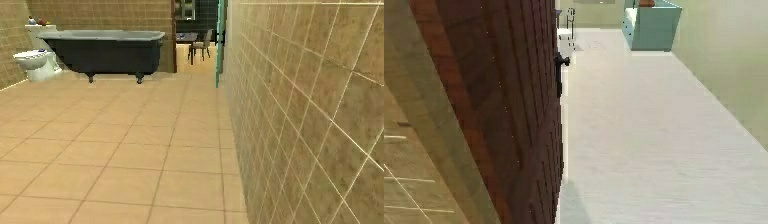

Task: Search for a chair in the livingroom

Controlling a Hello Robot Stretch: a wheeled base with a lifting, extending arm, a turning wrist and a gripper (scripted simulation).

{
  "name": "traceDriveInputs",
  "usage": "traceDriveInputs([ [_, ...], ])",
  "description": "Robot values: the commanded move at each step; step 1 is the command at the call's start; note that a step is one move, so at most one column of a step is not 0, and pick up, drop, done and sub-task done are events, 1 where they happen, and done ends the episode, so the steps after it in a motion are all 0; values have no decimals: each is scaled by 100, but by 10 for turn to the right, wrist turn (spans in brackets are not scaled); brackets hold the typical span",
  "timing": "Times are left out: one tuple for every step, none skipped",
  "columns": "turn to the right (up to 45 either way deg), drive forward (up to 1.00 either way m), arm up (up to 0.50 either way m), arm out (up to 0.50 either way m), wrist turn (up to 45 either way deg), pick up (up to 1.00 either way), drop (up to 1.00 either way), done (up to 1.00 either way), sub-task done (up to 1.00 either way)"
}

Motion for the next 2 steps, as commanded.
traceDriveInputs([
  [0, 100, 0, 0, 0, 0, 0, 0, 0],
  [0, 100, 0, 0, 0, 0, 0, 0, 0],
])
